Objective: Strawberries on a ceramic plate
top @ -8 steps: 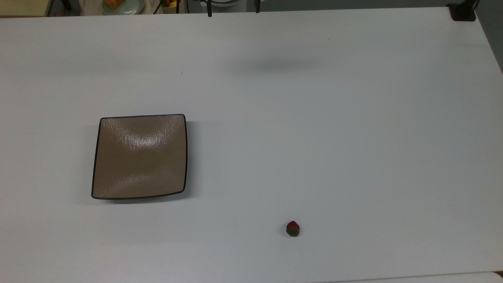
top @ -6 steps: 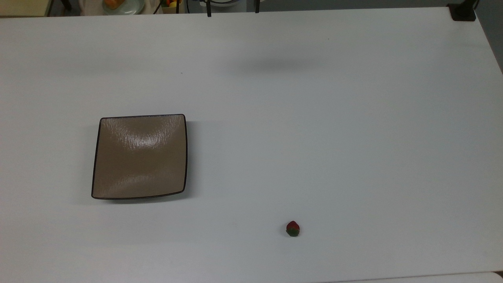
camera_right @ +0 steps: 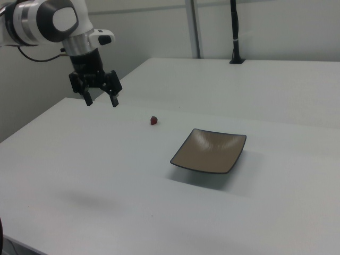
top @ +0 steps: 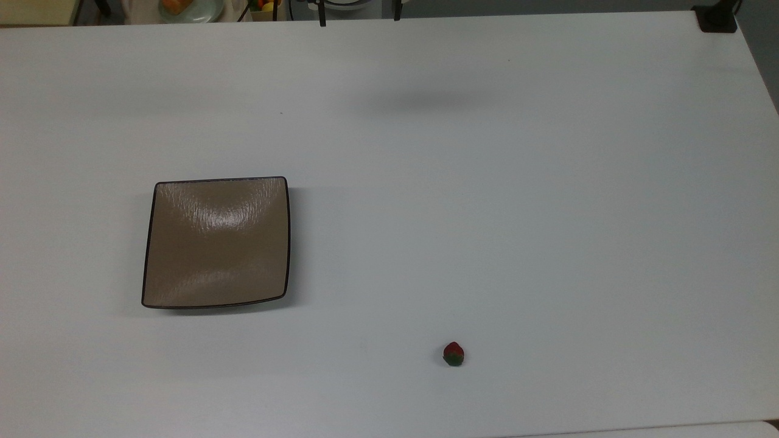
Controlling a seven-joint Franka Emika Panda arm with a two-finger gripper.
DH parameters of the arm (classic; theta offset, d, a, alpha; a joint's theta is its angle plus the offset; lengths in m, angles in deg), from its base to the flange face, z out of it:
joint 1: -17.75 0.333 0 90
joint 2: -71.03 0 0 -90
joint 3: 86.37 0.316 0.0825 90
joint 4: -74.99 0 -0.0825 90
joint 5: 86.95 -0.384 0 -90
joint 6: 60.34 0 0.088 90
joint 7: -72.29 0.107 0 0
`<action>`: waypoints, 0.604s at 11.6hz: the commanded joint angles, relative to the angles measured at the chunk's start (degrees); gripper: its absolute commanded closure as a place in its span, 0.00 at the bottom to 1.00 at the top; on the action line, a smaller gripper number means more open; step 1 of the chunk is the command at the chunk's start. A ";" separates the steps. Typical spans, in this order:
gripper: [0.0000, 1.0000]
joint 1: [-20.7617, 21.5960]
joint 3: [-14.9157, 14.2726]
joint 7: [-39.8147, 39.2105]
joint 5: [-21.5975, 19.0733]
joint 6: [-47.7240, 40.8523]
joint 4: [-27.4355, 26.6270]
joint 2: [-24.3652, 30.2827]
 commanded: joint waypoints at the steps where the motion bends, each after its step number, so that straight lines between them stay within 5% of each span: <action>1: 0.00 1.56 -1.32 0.31 -3.04 3.14 -1.05 -0.09; 7: 0.00 2.44 -2.29 0.21 -6.66 16.33 1.14 -6.67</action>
